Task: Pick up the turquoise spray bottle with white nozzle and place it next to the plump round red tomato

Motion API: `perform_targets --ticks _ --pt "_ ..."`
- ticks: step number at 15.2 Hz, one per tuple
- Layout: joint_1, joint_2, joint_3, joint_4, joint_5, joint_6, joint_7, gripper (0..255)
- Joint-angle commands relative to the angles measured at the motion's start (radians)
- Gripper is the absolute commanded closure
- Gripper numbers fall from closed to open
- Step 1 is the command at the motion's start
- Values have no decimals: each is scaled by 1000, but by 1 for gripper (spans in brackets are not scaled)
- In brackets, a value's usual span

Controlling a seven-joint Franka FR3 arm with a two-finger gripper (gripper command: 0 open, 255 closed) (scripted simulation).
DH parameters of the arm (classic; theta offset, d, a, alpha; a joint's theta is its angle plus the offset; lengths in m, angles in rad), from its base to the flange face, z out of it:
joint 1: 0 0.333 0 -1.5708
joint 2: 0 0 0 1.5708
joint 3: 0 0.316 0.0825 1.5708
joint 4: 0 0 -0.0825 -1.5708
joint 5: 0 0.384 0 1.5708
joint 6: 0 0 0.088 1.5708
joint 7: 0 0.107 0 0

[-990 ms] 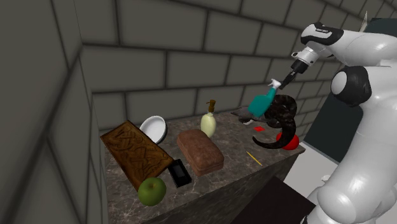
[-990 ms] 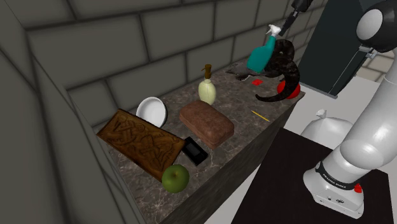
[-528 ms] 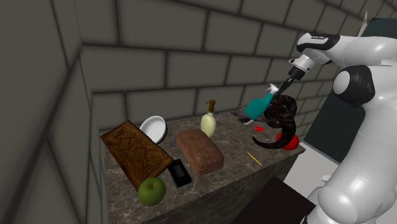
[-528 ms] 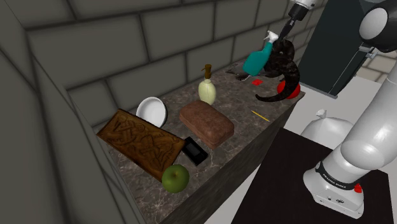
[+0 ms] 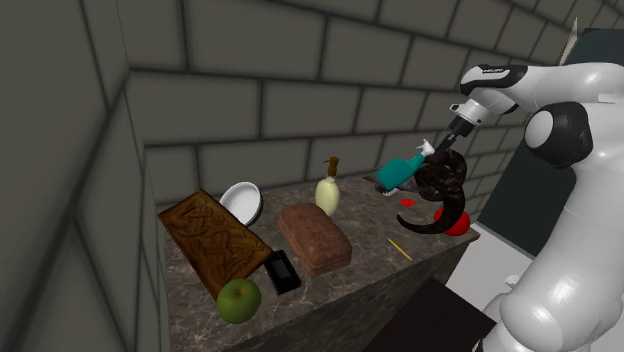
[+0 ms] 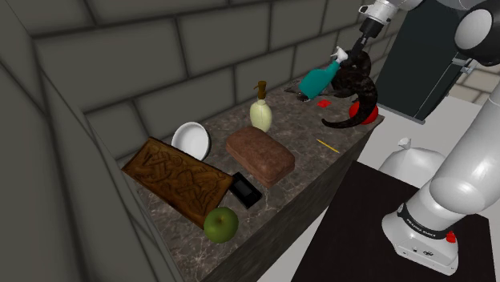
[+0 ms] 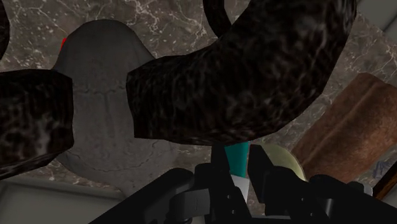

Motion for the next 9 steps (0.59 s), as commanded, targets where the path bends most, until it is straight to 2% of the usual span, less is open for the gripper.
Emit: perform_targets --ticks 1,9 --pt "3 -2 2 -30 0 28 -8 255" --pt "12 9 2 -122 15 121 -48 255"
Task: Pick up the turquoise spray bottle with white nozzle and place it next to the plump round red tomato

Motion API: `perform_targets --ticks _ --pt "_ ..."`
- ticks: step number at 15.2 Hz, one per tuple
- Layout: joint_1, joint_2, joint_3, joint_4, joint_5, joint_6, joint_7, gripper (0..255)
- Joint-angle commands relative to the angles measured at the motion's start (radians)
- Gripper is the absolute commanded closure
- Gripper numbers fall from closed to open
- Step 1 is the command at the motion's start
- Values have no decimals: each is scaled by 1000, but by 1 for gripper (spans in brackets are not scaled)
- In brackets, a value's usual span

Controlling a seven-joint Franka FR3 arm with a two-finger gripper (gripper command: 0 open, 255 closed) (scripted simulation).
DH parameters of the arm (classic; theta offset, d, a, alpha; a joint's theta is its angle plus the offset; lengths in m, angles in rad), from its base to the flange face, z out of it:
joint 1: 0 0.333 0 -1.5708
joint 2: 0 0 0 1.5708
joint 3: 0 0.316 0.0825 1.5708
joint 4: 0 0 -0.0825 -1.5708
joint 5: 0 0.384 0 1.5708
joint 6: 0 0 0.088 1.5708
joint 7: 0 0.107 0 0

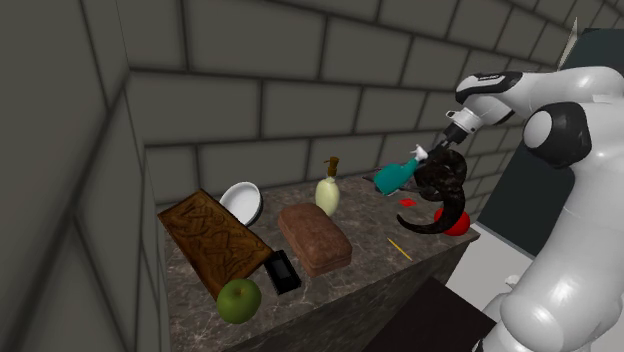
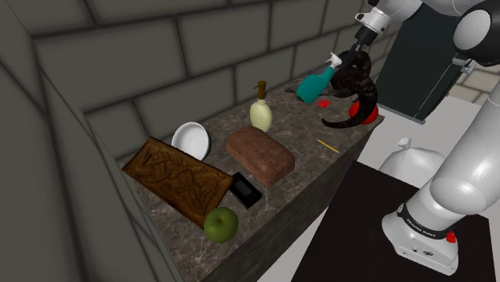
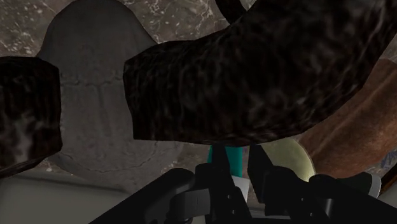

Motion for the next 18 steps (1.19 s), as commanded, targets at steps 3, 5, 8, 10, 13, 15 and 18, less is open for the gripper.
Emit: perform_targets --ticks 3,5,8,10,13,15,18 --pt "16 13 -13 -74 -47 52 -24 255" --pt "31 21 -28 -93 -37 72 -38 255" --pt "62 37 -61 -119 -17 100 -61 255" --pt "89 51 -89 -134 0 117 -78 255" --pt "103 7 -76 -170 220 189 -42 0" --pt "160 -56 -72 -301 180 366 13 0" --pt "216 -111 -46 -467 134 618 108 0"
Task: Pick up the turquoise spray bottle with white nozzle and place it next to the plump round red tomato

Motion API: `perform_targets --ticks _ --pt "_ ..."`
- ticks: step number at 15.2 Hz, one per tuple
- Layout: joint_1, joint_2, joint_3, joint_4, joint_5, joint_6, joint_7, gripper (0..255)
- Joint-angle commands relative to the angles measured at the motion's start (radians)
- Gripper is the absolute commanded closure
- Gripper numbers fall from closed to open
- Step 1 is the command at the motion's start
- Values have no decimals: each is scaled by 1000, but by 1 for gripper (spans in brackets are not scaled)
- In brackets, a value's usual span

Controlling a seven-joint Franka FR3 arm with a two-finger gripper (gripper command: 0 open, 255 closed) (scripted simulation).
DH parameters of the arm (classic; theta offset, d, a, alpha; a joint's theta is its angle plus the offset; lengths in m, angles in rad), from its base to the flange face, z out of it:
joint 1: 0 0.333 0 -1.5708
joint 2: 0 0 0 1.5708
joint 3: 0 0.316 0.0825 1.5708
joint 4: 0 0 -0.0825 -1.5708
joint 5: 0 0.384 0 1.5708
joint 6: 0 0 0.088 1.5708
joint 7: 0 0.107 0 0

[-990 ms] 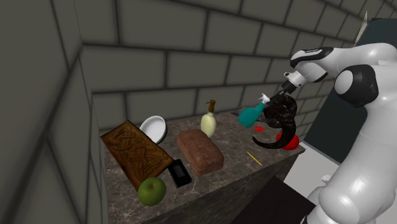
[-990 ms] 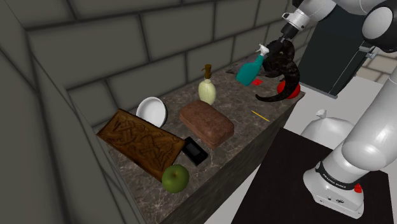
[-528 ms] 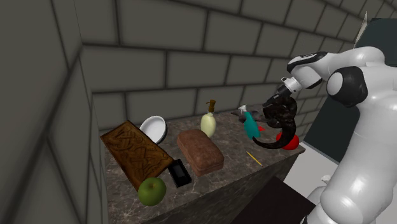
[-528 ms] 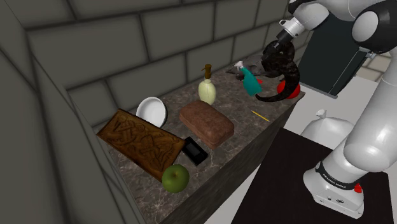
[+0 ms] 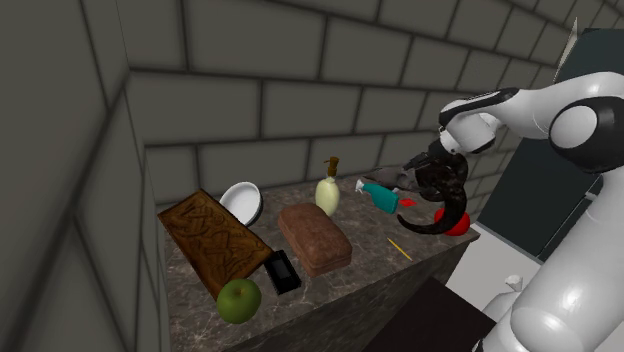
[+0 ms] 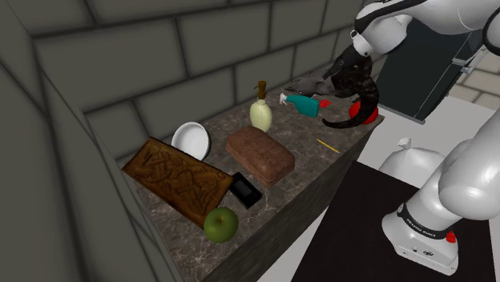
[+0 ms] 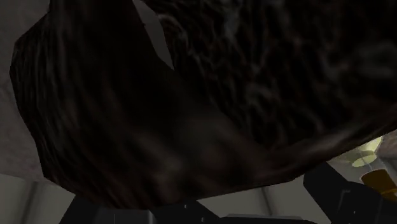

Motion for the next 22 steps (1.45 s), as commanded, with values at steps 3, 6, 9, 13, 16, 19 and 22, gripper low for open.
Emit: perform_targets --ticks 3,6,9,13,16,19,22 --pt "38 28 44 -205 -101 294 145 0" --pt "45 -9 50 -101 -58 274 99 0" --pt "48 46 57 -128 -8 309 56 0" --pt "48 127 74 -155 72 351 -11 0" --pt "63 48 73 -112 -34 416 123 0" --pt "88 98 41 -106 -250 347 485 0" --pt "93 147 34 -84 -387 234 774 0"
